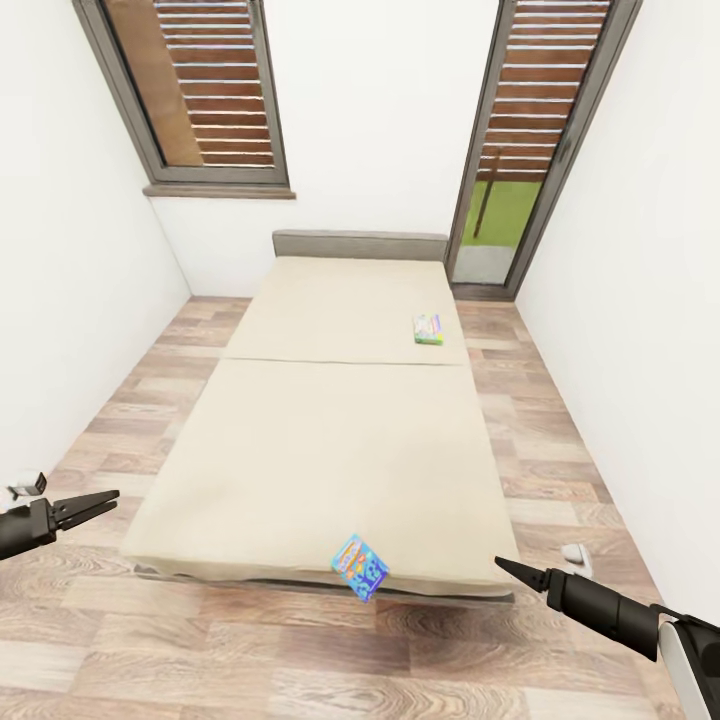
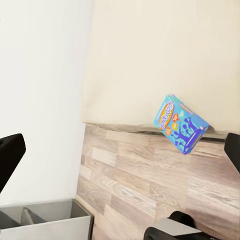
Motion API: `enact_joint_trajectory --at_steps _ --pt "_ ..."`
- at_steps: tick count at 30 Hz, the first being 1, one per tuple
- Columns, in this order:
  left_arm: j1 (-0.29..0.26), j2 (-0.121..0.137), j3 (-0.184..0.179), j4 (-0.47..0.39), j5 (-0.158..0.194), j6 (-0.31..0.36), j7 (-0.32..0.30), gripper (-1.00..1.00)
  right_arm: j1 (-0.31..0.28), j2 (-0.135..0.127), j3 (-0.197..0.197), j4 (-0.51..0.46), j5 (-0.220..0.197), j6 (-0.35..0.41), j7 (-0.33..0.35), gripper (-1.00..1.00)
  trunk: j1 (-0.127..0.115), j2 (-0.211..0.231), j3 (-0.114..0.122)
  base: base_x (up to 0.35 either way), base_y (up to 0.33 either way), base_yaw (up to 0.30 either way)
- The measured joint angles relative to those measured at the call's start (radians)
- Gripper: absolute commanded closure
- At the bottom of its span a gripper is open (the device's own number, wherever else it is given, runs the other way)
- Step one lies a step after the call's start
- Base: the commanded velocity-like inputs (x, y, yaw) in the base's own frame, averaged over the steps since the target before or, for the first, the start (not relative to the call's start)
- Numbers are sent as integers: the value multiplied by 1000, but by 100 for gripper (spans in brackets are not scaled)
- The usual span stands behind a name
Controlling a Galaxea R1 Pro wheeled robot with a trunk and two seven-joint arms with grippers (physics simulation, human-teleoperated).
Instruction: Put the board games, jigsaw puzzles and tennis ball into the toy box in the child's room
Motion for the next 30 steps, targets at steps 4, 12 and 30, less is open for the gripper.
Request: enact_joint_trajectory --at_steps 4,12,30 --pt "0 1 0 0 -2 -1 0 -100 0 0 0 0 0 0 -2 -100 0 0 7 13 8 0" --pt "0 -1 0 0 1 0 0 -100 0 32 -1 0 6 0 -9 -100 0 0 20 2 1 0" --pt "0 -3 -1 0 0 0 -2 -100 0 53 -3 13 7 0 -53 -100 0 0 50 0 81 0"
